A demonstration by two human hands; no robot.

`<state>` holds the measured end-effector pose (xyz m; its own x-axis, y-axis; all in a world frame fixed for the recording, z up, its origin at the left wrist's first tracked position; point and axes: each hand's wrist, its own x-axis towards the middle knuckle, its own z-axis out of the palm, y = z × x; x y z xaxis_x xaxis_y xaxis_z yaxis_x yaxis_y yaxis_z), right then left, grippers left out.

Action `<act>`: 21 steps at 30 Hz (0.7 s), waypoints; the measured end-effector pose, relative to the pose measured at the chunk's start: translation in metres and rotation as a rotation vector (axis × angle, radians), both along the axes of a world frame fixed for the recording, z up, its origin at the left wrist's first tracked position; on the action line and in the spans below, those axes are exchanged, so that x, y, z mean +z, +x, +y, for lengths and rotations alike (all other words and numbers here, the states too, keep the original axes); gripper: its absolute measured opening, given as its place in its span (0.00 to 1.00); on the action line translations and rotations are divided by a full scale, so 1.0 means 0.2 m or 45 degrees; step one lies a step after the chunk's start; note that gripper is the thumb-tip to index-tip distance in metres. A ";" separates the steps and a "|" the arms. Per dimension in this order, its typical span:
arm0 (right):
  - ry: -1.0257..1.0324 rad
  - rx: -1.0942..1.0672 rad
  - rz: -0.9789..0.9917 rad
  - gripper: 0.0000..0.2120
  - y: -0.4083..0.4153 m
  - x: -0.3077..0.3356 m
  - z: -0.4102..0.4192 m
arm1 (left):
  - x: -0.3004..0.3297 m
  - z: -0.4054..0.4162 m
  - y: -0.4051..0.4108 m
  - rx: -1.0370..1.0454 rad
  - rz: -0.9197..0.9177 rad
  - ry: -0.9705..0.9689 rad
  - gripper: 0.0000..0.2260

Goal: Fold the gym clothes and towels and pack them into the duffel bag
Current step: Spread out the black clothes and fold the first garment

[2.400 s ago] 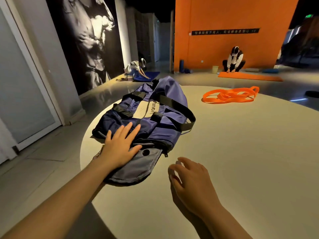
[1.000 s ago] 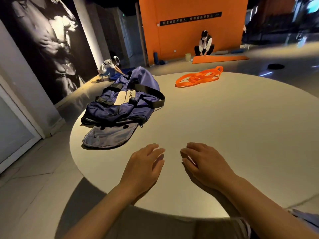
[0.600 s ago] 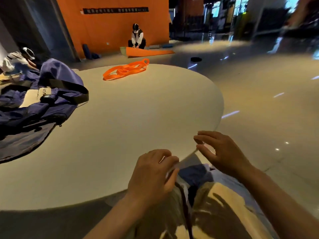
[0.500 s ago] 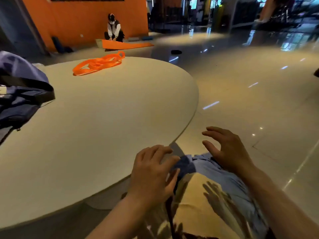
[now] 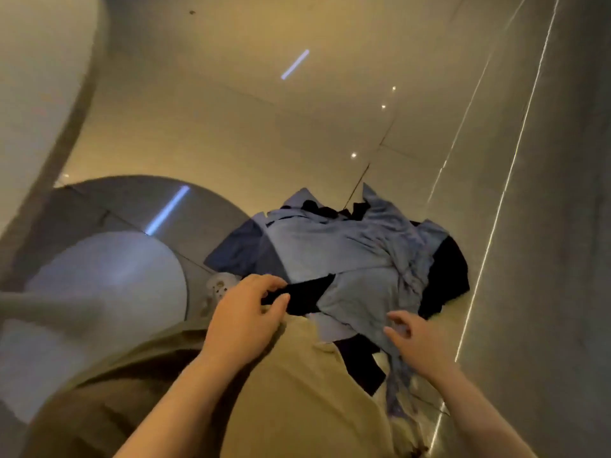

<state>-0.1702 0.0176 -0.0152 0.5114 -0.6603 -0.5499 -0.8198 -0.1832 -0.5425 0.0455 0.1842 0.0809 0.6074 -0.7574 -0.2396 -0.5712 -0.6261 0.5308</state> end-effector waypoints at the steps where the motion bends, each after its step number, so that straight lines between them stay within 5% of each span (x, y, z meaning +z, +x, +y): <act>1: 0.055 -0.021 0.068 0.16 -0.03 -0.08 0.00 | -0.06 -0.06 0.06 -0.003 0.116 0.044 0.11; 12: 0.423 -0.197 0.392 0.17 -0.02 -0.77 0.01 | -0.93 -0.23 0.39 0.162 0.584 0.522 0.03; 21: 0.779 -1.008 0.555 0.31 0.10 -1.27 0.25 | -1.42 -0.20 0.40 0.301 0.615 0.518 0.15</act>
